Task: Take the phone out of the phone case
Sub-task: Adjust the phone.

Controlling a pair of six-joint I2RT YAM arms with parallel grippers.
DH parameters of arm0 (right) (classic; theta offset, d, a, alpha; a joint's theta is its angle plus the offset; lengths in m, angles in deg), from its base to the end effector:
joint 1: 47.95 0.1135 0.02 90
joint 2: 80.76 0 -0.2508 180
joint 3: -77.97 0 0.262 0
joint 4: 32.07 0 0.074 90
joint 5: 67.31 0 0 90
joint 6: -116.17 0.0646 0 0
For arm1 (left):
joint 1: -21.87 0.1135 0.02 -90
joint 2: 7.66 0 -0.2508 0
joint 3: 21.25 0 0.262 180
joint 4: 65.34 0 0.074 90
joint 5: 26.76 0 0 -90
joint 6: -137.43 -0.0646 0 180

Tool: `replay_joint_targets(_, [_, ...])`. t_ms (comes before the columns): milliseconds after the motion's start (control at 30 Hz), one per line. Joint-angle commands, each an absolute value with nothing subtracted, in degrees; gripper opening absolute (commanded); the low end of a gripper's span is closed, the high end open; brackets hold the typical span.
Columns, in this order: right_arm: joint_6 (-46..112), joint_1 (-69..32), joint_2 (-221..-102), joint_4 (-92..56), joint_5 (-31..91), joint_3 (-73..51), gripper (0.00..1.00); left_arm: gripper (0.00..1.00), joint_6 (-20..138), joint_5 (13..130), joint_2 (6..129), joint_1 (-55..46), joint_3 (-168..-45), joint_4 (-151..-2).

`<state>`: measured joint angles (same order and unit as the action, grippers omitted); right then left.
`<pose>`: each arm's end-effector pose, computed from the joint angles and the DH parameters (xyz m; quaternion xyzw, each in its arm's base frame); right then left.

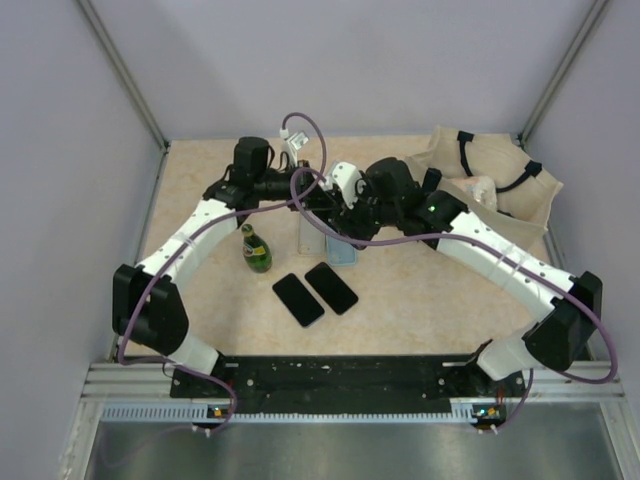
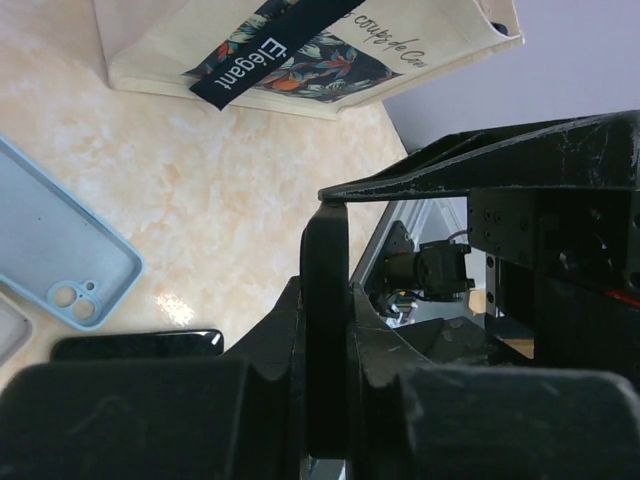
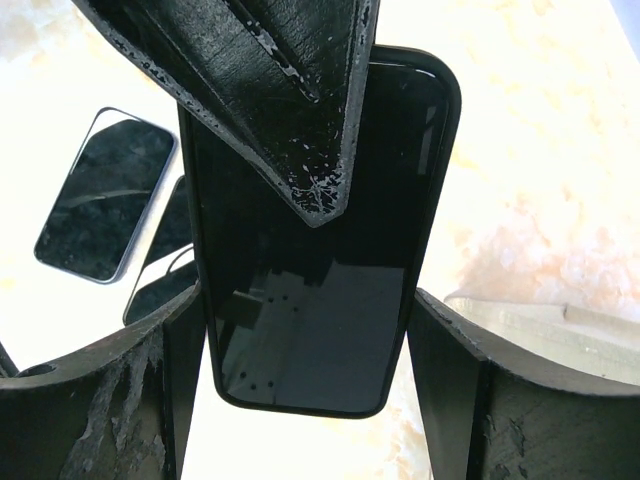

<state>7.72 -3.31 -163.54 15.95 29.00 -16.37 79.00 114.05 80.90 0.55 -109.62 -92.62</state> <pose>0.2485 0.2554 0.3327 -0.4875 0.7468 0.1498 0.4269 0.3335 -0.1839 0.3104 0.1528 0.7889 -0.5371 0.2564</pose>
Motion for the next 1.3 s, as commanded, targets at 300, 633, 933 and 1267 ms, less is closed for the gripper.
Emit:
replay_joint_targets(300, [7.5, -2.6, -158.5, 11.2, 29.3, -16.4, 0.65, 0.00, 69.4, 118.8, 80.0, 0.8, -111.3, -92.8])
replay_joint_targets(633, [9.3, -9.0, -153.6, 16.2, 40.3, -19.2, 0.81, 0.00, 55.5, 125.2, 75.8, 4.6, -112.3, -98.9])
replay_joint_targets(933, [9.6, -12.2, -150.8, 17.6, 52.6, -19.6, 0.81, 0.00, 43.1, 130.8, 64.3, 4.7, -106.7, -99.8])
replay_joint_targets(1267, [9.7, -14.5, -150.5, 16.1, 72.2, -15.3, 0.78, 0.00, 44.1, 133.9, 58.5, 4.7, -103.8, -96.7])
